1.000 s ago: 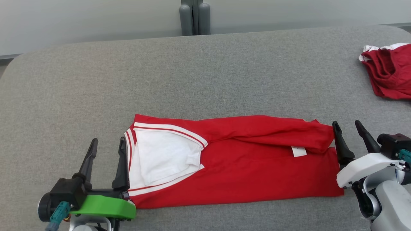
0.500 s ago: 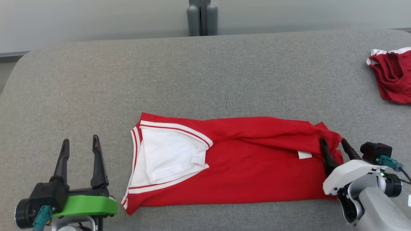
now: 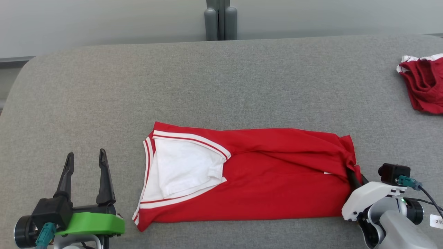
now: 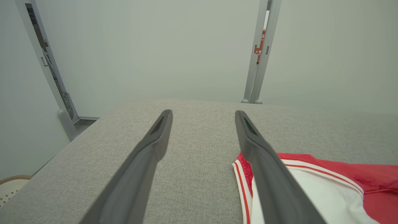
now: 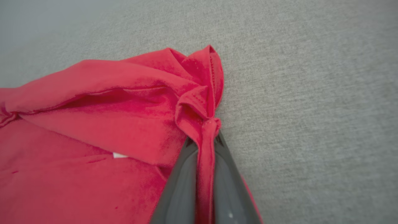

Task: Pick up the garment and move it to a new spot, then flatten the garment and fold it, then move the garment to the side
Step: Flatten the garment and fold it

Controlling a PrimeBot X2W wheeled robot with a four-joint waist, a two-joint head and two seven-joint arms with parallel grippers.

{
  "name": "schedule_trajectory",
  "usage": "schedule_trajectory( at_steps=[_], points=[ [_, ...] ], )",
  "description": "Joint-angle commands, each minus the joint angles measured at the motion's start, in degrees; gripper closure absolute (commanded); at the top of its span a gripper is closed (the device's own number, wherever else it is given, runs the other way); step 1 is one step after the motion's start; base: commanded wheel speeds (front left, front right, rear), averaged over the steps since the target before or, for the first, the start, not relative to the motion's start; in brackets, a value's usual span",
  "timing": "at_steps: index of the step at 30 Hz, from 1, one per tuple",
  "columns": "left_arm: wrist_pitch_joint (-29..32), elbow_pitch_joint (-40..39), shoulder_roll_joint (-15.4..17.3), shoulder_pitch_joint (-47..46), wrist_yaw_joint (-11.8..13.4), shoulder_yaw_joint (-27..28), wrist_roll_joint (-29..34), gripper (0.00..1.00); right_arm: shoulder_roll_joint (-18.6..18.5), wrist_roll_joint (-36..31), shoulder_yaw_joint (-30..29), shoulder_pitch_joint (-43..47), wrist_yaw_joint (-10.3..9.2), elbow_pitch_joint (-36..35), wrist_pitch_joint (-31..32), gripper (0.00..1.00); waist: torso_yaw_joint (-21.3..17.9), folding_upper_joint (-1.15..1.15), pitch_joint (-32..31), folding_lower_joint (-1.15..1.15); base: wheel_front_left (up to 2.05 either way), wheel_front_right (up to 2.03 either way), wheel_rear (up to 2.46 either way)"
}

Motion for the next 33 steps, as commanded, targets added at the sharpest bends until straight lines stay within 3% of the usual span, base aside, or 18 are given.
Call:
schedule_trajectory(
  at_steps=[1, 11, 16, 25, 33],
  points=[
    [-0.13, 0.12, -0.03, 0.81, -0.35, 0.28, 0.71, 0.0, -1.08, 0.48, -0.03, -0.19, -0.12, 0.05, 0.18, 1.0, -0.31, 0.0, -0.24, 0.0, 0.0, 0.0, 0.0],
    [-0.13, 0.49, -0.03, 1.61, -0.52, 0.68, 0.91, 0.0, -9.95, -0.62, -7.79, 0.79, -0.11, -2.47, 0.1, 1.0, -1.7, 0.0, -1.8, 0.0, 0.0, 0.0, 0.0],
    [-0.13, 0.37, -0.04, 1.94, -0.25, 0.78, 0.37, 0.0, -12.15, -2.19, -11.16, 1.33, -0.11, -4.5, 0.09, 1.0, -2.2, 0.0, -2.29, 0.0, 0.0, 0.0, 0.0],
    [-0.13, 0.65, -0.01, 2.61, 0.15, 0.27, -0.44, 0.0, -8.41, -5.56, -9.7, 2.55, -0.09, -13.4, 0.09, 1.0, -2.87, 0.0, -2.83, 0.0, 0.0, 0.0, 0.0],
    [-0.13, 0.93, -0.01, 2.85, 0.59, -0.22, -0.73, 0.0, -2.5, -6.51, -2.47, 4.84, -0.08, -21.59, 0.09, 1.0, -2.33, 0.0, -3.24, 0.0, 0.0, 0.0, 0.0]
  ],
)
